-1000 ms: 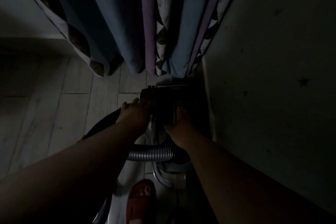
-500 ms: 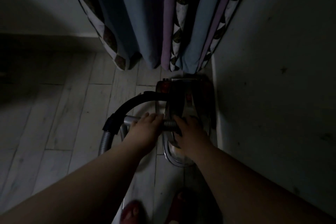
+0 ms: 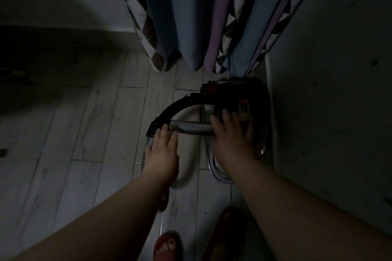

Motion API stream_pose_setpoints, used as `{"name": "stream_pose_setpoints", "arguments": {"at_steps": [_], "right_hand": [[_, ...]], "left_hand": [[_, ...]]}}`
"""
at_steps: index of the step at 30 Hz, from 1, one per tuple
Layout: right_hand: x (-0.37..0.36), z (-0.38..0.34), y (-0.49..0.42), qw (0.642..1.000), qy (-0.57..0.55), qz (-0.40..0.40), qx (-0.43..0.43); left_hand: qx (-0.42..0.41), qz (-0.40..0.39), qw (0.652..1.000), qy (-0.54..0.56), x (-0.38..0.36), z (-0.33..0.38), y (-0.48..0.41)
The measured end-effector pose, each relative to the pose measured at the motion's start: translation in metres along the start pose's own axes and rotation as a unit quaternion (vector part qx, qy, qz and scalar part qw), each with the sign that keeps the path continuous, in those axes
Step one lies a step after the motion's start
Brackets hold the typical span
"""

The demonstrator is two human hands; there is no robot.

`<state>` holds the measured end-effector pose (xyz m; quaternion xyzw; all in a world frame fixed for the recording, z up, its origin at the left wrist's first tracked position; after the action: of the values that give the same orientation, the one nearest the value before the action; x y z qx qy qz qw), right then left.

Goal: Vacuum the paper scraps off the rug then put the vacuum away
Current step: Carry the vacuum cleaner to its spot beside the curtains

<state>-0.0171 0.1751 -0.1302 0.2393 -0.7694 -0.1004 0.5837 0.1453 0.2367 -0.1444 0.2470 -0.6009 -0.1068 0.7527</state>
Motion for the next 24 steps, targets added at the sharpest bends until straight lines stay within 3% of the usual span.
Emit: {"name": "stream_pose_setpoints", "arguments": {"at_steps": [4,11,20,24], "right_hand": [[-0.017,-0.048,0.006,0.996,0.065,-0.036,0.039],[-0.021,-0.056,0.020,0.992,0.104,-0.075,0.005],[-0.006,-0.058,0.033,0.995,0.047,-0.089,-0.004],[0.020,-0.049,0.069,0.996,0.015,-0.084,-0.017]], "left_hand": [[0.094,-0.063,0.992,0.056,-0.029,-0.050,0.016],[0.103,-0.087,0.970,0.202,-0.035,-0.051,0.015],[0.065,-0.127,0.979,0.147,-0.029,-0.041,0.028],[0.018,-0.103,0.990,0.093,-0.003,-0.006,0.052]]}}
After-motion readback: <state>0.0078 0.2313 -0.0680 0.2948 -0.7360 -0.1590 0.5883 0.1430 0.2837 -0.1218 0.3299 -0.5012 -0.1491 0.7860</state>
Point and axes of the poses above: each hand's wrist, its own y-axis away from the middle knuckle, its own x-axis out of the back of the hand, z = x × y, the point moved 6 cm from there along -y, towards the middle knuckle, and after that the axes turned 8 degrees about -y, right-handed, at the moved point
